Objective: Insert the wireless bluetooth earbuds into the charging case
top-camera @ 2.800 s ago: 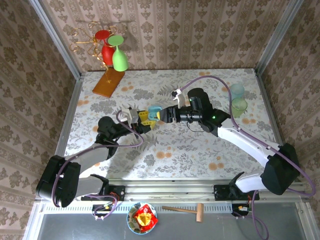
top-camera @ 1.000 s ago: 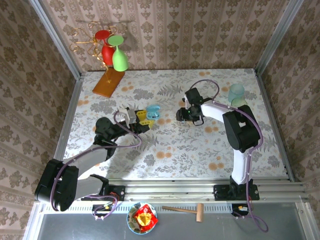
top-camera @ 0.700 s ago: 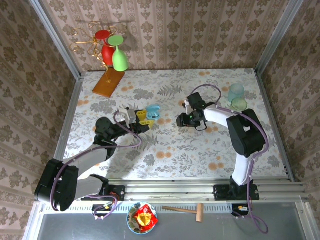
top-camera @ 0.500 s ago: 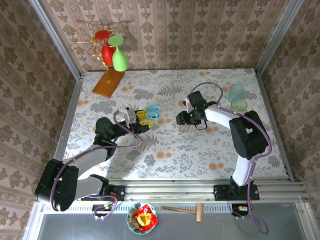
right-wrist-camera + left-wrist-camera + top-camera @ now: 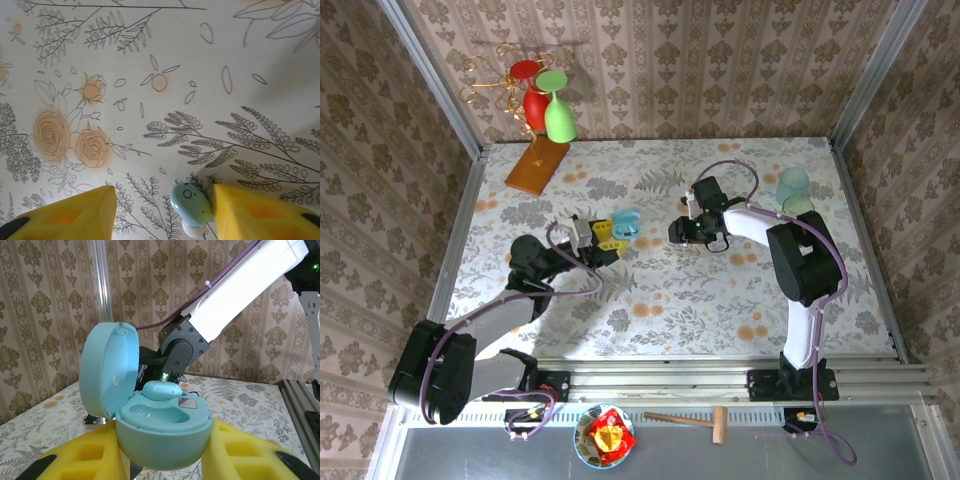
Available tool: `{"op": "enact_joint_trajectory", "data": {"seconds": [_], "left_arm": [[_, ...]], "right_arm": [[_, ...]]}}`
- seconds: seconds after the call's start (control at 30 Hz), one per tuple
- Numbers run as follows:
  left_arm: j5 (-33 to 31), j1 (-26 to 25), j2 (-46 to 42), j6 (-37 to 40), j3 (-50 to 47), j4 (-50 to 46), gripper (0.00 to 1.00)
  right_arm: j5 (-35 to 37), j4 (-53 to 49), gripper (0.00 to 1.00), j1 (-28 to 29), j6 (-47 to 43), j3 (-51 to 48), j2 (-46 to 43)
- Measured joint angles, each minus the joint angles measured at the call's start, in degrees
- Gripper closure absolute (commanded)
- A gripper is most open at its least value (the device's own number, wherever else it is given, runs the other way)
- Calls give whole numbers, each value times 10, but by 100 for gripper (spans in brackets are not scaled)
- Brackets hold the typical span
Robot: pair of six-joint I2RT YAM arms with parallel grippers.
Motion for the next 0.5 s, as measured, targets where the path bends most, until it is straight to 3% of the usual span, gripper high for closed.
{"op": "enact_joint_trajectory", "data": {"seconds": [0.2,0.5], "left_arm": [[0,0,-4,0,0,-5,66],[0,0,-5,0,0,-13,66]], "right_arm": [[-16,5,55,0,0,-35,-21],[-14,3,51,0,-1,-42,-50]]}}
